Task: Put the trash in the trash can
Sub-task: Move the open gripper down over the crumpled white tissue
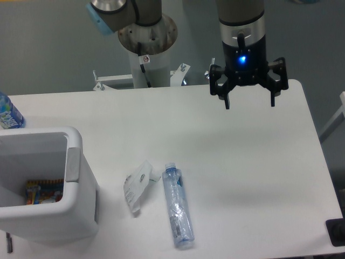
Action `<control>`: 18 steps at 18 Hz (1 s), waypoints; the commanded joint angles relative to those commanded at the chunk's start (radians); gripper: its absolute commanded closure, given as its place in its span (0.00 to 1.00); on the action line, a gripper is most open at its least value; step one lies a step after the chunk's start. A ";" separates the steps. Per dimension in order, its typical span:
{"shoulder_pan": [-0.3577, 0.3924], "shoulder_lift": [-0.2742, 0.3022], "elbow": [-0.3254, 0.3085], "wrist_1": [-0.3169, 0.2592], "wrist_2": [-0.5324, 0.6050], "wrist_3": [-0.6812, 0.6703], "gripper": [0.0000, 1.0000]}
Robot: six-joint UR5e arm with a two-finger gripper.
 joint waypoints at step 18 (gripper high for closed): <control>-0.012 0.026 -0.215 0.132 -0.044 -0.017 0.00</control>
